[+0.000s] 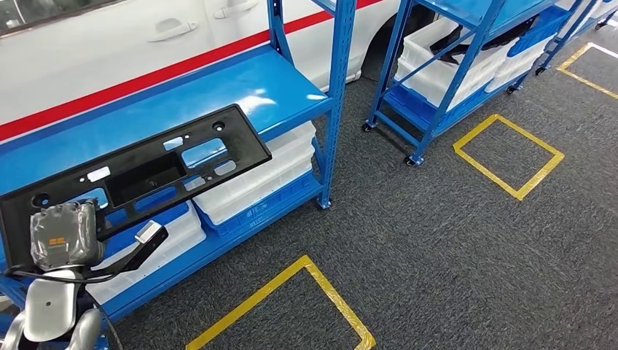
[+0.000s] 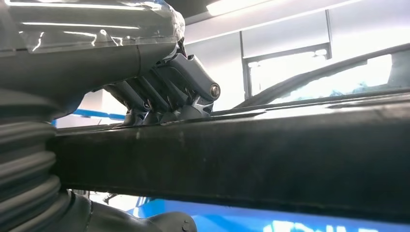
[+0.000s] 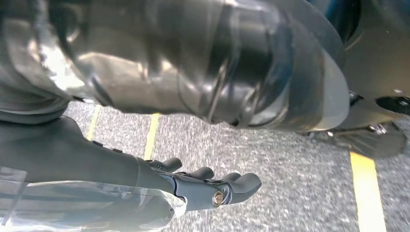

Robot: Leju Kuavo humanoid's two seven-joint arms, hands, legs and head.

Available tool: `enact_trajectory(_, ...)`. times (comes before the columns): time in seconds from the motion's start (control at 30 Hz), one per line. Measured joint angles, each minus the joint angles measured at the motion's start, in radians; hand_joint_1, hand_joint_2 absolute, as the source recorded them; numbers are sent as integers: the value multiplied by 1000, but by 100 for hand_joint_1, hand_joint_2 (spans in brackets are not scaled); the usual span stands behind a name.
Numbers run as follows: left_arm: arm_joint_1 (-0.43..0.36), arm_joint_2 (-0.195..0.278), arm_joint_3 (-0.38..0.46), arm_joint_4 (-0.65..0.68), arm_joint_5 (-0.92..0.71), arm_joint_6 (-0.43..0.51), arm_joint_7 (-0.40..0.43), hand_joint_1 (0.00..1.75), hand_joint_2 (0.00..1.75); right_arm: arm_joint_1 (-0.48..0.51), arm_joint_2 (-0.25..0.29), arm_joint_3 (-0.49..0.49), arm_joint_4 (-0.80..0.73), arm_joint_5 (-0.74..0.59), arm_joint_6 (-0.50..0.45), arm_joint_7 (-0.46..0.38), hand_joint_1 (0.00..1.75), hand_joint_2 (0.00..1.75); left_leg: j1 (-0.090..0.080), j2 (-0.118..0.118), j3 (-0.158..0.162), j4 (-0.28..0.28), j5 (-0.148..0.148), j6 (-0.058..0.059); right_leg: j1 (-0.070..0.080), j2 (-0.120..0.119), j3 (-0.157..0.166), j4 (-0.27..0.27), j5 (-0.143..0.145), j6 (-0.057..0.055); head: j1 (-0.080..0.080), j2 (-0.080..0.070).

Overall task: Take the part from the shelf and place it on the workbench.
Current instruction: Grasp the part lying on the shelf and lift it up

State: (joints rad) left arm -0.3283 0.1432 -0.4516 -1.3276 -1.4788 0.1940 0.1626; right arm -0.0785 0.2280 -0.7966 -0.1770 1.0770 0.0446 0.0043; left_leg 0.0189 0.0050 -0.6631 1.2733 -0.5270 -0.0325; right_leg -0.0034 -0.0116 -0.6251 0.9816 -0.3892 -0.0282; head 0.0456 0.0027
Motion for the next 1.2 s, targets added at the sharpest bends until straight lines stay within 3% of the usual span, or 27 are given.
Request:
enact_trajectory(0.03,-4,0,-4,3,3,0,-1,175,175,0,0,-2,0,0,0,-1,0,0,5,0,44,-50,24,-7,-5,0,-21,14,7,7,0,0)
enact_trajectory(0.07,-10,0,-6,5,9,0,-4,175,175,-1,0,-3,0,0,0,-1,0,0,7,0,95,-117,26,-14,-8,0,-40,28,13,14,0,0)
enact_trajectory(0.13,-21,1,-8,8,21,0,-12,175,175,0,1,-5,-1,0,-1,-2,0,0,6,-3,159,-216,0,-6,-9,1,-64,51,23,28,1,0)
enact_trajectory(0.17,-25,3,-8,8,28,0,-17,175,175,0,1,-6,-1,0,-2,-1,0,0,2,-4,166,-234,-12,4,-8,1,-68,55,30,35,2,0)
enact_trajectory(0.23,-32,6,-9,10,36,-1,-24,175,175,3,1,-7,-1,0,-2,-1,0,0,-1,-3,151,-235,0,30,-11,1,-71,54,42,49,2,0)
enact_trajectory(0.27,-36,7,-9,11,39,-2,-26,175,175,4,1,-8,0,0,-2,0,0,0,-1,-1,143,-235,12,42,-14,2,-77,60,28,56,2,0)
enact_trajectory(0.3,-40,7,-9,12,40,-2,-27,175,175,5,1,-9,0,0,-2,1,0,0,-1,1,132,-238,25,53,-17,3,-88,83,-6,61,2,0)
enact_trajectory(0.33,-43,8,-9,13,40,-2,-27,175,175,5,1,-10,0,0,-2,1,0,0,0,3,119,-238,39,61,-19,4,-102,127,-57,64,2,0)
enact_trajectory(0.4,-46,9,-9,14,42,-3,-28,175,175,5,1,-12,0,-1,-1,3,0,0,-3,2,86,-237,67,67,-19,6,-133,251,-153,70,2,0)
enact_trajectory(0.43,-46,10,-9,15,43,-4,-29,175,175,5,1,-12,0,-1,-1,4,0,0,-6,2,68,-237,80,68,-19,6,-138,303,-171,70,2,0)
enact_trajectory(0.47,-46,11,-9,16,45,-5,-30,175,175,5,1,-13,0,-1,-1,4,0,0,-8,2,50,-236,93,67,-18,6,-129,330,-166,69,2,0)
enact_trajectory(0.5,-47,12,-9,19,47,-6,-32,175,175,4,1,-13,0,-1,-1,5,0,0,-11,2,33,-236,106,66,-17,7,-103,321,-146,65,2,0)
enact_trajectory(0.57,-49,14,-9,21,52,-8,-36,175,175,3,1,-13,-1,-2,-1,5,0,0,-16,2,7,-236,129,63,-9,9,-1,211,-115,45,2,0)
enact_trajectory(0.63,-55,17,-9,23,58,-9,-39,175,175,0,0,-13,-2,-2,-2,6,0,0,-17,4,-7,-238,150,55,3,11,96,76,-128,26,2,0)
enact_trajectory(0.67,-59,19,-9,24,61,-9,-40,175,175,0,0,-13,-2,-1,-2,6,0,0,-15,5,-9,-241,160,49,8,11,119,38,-136,20,2,0)
enact_trajectory(0.77,-66,25,-9,29,67,-9,-49,175,175,-1,3,-13,-2,1,-2,7,0,0,-11,4,-13,-259,183,29,10,8,113,6,-110,5,2,0)
enact_trajectory(0.8,-66,28,-9,30,68,-8,-54,175,175,-1,4,-13,-2,2,-3,7,0,0,-12,3,-19,-251,167,24,7,7,109,-6,-96,0,2,0)
enact_trajectory(0.83,-67,32,-10,32,67,-6,-57,175,175,0,5,-13,-2,2,-3,7,0,0,-12,2,-29,-227,135,20,4,5,103,-15,-79,-4,2,0)
enact_trajectory(0.9,-72,41,-10,41,62,-3,-61,175,175,1,6,-14,-1,5,-4,7,0,0,-9,1,-58,-121,37,15,3,4,82,-21,-55,-8,2,0)
enact_trajectory(0.93,-74,46,-11,47,57,-1,-61,175,175,1,6,-14,-1,6,-4,7,0,0,-8,1,-69,-61,7,13,3,4,67,-18,-45,-8,2,0)
enact_trajectory(0.97,-75,50,-11,53,54,0,-60,175,175,2,6,-14,-1,8,-3,7,0,0,-7,1,-70,-15,-2,10,2,4,51,-14,-35,-7,2,0)
enact_trajectory(1.03,-76,58,-12,62,51,2,-62,175,175,2,7,-14,-1,12,-1,6,0,0,-6,1,-28,-18,36,7,1,4,18,-2,-20,-2,2,0)
enact_trajectory(1.07,-77,61,-12,64,51,4,-64,175,175,2,8,-14,-1,13,-1,6,0,0,-5,2,19,-69,52,6,0,4,4,8,-15,1,2,0)
enact_trajectory(1.13,-80,65,-12,65,54,7,-69,175,175,2,9,-14,-1,15,0,6,0,0,-8,2,112,-193,41,12,2,3,-20,30,-10,10,2,0)
enact_trajectory(1.2,-82,69,-12,65,57,12,-73,175,175,2,10,-14,-1,16,1,6,0,0,-11,0,143,-249,18,25,5,1,-32,43,-4,19,2,0)
